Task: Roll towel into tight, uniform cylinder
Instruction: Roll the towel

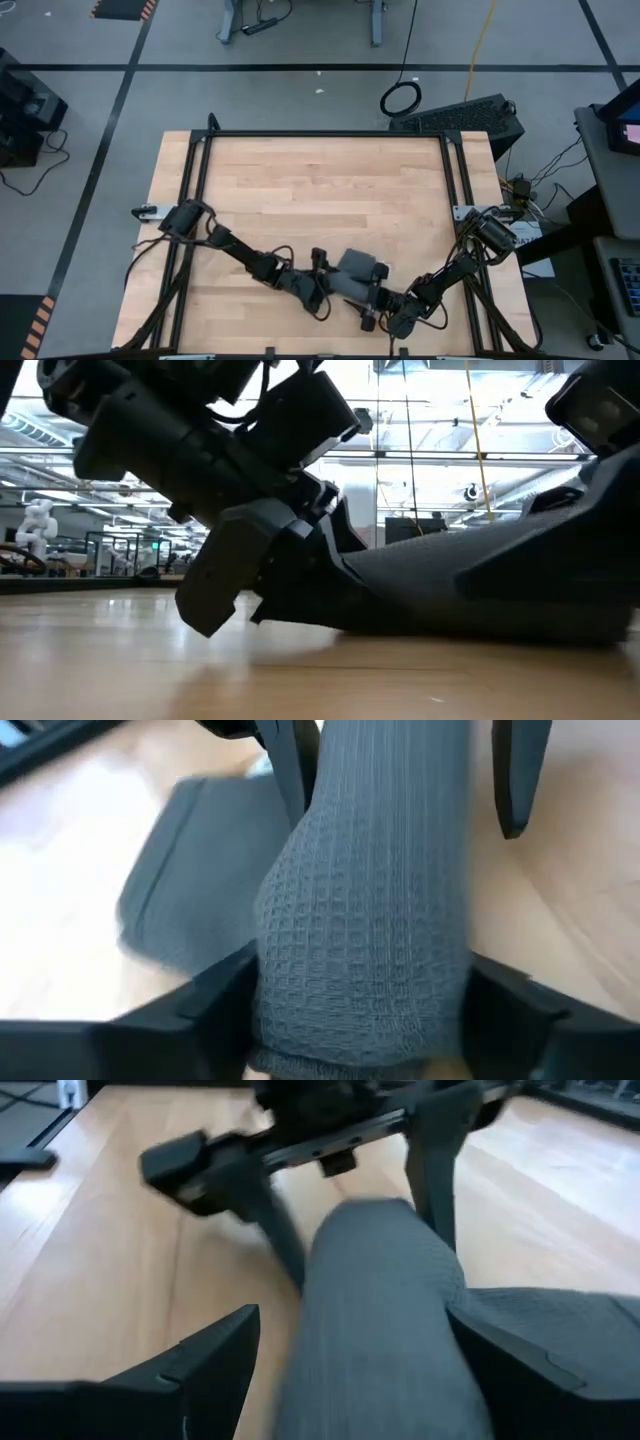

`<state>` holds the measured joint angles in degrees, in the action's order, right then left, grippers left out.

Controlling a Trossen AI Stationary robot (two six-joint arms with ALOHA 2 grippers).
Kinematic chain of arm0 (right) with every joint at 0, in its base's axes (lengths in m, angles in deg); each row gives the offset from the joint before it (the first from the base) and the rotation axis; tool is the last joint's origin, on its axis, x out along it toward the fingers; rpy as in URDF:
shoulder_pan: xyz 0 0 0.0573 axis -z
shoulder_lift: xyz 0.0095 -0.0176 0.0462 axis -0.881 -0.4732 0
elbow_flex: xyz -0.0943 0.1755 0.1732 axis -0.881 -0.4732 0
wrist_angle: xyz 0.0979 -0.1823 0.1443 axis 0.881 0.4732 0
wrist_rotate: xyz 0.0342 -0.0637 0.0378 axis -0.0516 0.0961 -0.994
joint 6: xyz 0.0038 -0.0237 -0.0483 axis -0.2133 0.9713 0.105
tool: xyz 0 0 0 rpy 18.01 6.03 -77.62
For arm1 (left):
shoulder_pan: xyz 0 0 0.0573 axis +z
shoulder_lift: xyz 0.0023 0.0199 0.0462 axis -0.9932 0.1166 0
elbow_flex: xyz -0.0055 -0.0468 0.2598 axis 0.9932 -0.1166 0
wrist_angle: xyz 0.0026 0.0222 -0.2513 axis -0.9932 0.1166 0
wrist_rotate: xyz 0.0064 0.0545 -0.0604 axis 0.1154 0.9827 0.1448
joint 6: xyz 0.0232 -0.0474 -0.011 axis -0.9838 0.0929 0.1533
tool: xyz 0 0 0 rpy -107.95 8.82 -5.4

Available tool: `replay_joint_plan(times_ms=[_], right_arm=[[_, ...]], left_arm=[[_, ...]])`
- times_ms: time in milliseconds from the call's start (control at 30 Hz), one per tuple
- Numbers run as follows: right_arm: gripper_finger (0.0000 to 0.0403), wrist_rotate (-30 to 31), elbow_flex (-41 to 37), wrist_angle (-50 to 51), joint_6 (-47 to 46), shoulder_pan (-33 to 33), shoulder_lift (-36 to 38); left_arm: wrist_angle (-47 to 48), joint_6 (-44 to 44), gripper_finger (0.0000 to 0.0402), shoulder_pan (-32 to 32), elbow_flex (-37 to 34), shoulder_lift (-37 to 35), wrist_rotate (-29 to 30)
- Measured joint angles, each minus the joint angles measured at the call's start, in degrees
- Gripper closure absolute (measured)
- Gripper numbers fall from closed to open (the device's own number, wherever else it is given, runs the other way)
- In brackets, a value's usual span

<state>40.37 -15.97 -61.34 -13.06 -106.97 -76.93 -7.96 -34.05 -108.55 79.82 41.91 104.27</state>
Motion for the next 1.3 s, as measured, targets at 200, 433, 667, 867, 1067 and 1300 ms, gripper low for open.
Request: replay_joint_plan(times_ms=[200,433,667,867,1067,1300], right_arm=[[0.0106,0.0,-0.1,0.0,4.5,-0.5,0.3],[0.0106,0.4,-0.1,3.4,11.7,-3.5,7.2],[0.0107,4.6,0.1,28.9,-9.1,-9.1,17.2],[0.0167,8.3,0.0,48.5,-40.6,-10.1,15.2],[0.0299,8.2,0.0,38.9,-39.4,-7.7,7.7],[0.0394,4.3,0.1,13.9,-16.9,-1.2,-0.9]], left_arm=[[-0.6,-0.6,0.0256,0.9,0.1,-0.1,-2.6],[2.3,-0.2,0.0323,0.5,0.1,-2.1,-2.6],[4.7,-0.2,0.0311,0.4,0.1,-2.4,-2.3],[4.8,-0.2,0.0313,0.4,0.1,-2.4,-2.7],[5.2,-0.2,0.0314,-0.3,0.1,-2.6,-2.8],[18.3,9.1,0.0314,-4.8,0.1,-6.5,5.9]])
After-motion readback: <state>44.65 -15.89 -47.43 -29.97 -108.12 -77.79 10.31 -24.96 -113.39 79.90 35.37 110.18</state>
